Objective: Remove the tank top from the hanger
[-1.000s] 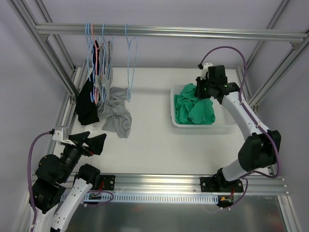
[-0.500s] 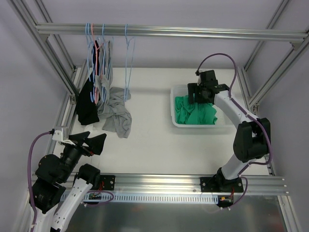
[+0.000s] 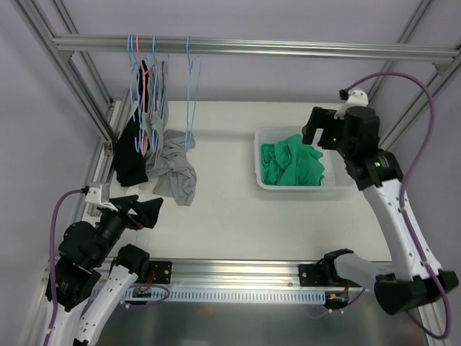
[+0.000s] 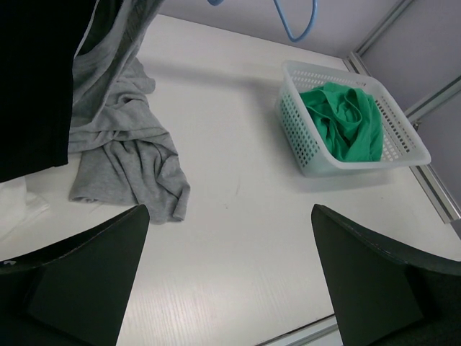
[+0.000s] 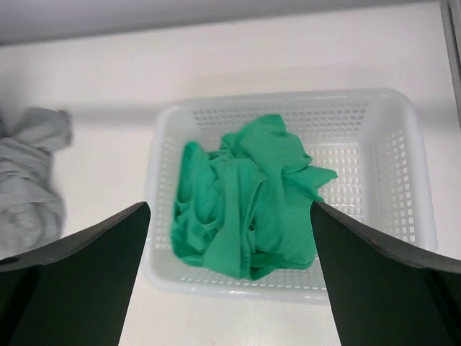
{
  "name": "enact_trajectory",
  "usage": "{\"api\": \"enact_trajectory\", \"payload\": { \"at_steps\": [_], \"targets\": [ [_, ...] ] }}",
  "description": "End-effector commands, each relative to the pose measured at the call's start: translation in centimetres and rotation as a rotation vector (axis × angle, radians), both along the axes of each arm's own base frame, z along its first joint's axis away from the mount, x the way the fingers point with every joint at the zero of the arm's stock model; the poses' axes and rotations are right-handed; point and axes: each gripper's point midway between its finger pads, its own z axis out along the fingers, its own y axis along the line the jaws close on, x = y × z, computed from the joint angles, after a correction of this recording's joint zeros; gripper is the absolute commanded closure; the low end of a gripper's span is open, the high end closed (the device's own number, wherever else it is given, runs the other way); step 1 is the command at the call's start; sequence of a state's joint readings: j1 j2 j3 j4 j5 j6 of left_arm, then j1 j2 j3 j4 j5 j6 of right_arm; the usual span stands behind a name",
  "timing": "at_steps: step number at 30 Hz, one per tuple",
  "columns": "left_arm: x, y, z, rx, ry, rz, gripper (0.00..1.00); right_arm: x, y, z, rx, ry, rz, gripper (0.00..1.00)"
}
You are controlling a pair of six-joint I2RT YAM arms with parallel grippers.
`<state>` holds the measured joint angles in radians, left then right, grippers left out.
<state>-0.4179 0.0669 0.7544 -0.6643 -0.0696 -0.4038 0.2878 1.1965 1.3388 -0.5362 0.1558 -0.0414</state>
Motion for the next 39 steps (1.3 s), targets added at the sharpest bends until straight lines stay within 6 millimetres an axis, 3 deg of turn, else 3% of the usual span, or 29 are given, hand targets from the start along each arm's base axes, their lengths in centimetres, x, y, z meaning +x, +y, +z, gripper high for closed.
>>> {"api": "enact_trajectory", "payload": {
  "at_steps": [1,2,4,5,6,7,10,11,12,15,17,19,20,26,27,29,30,32,35,36,39],
  "targets": [
    [0.4,-0.6,0.4,0.005,-0.002,-0.025,0.02,-3.5,1.3,3.7,0.120,-0.084,0.085,0.01],
    [0.4,-0.7,0.3,0.008,0.004,-0.027,0.01,-5.3,1.9,4.3,0.170,-0.109,0.124,0.01],
    [0.5,-0.9,0.4,0.012,0.007,-0.039,0.01,-7.9,4.8,5.2,0.282,-0.132,0.300,0.01],
    [0.5,-1.0,0.3,0.016,0.012,-0.043,0.01,-9.0,5.6,4.0,0.316,-0.108,0.352,0.01],
    [0.5,-1.1,0.4,0.016,0.010,-0.049,0.01,-11.2,6.3,4.9,0.364,-0.135,0.423,0.01],
    [0.5,-1.1,0.4,0.016,0.015,-0.052,0.01,-12.1,6.5,4.8,0.413,-0.126,0.423,0.01],
    [0.4,-1.3,0.6,0.020,0.011,-0.063,0.01,-15.3,7.0,3.1,0.486,-0.124,0.486,0.00],
    [0.3,-1.3,1.2,0.020,0.001,-0.068,0.01,-16.0,7.4,1.0,0.521,-0.071,0.495,0.01],
    [0.2,-1.2,1.5,0.023,-0.005,-0.067,0.01,-17.9,7.9,1.1,0.552,-0.082,0.561,0.00],
    [-0.6,-2.1,3.3,0.027,-0.015,-0.138,0.01,-20.5,8.7,-1.4,0.618,-0.018,0.632,0.00],
    [-1.2,-1.9,5.4,0.022,-0.045,-0.141,0.01,-21.2,8.7,-2.4,0.648,0.010,0.622,0.01],
    [-1.1,-1.9,6.1,0.036,-0.026,-0.141,0.01,-21.5,8.3,-3.6,0.658,0.007,0.596,0.01],
    [-1.6,-1.7,7.6,0.033,-0.055,-0.142,0.01,-21.5,8.2,-4.0,0.658,0.005,0.583,0.01],
    [-1.2,-1.4,10.1,0.070,-0.040,-0.126,0.01,-21.1,6.0,-6.6,0.545,0.017,0.455,0.00],
    [-0.7,-1.1,9.8,0.082,-0.023,-0.104,0.01,-20.8,4.4,-8.0,0.476,0.053,0.366,0.01],
    [0.4,0.6,8.7,0.120,0.021,0.007,0.01,-20.2,1.7,-8.2,0.300,0.036,0.292,0.00],
    [0.9,1.1,8.0,0.138,0.045,0.044,0.01,-20.1,-1.5,-9.5,0.189,0.084,0.137,0.01],
    [1.8,2.7,5.8,0.181,0.108,0.144,0.01,-19.8,-4.7,-8.4,0.068,0.082,0.001,0.01],
    [2.5,3.8,2.8,0.207,0.170,0.224,0.01,-19.9,-4.8,-7.3,0.044,0.090,0.018,0.00],
    [2.5,4.1,2.2,0.210,0.176,0.235,0.01,-19.7,-4.5,-6.1,0.025,0.071,0.057,0.01],
    [2.6,5.1,0.0,0.238,0.207,0.292,0.01,-19.0,-6.9,-3.9,-0.089,0.036,-0.022,0.01]
  ]
}}
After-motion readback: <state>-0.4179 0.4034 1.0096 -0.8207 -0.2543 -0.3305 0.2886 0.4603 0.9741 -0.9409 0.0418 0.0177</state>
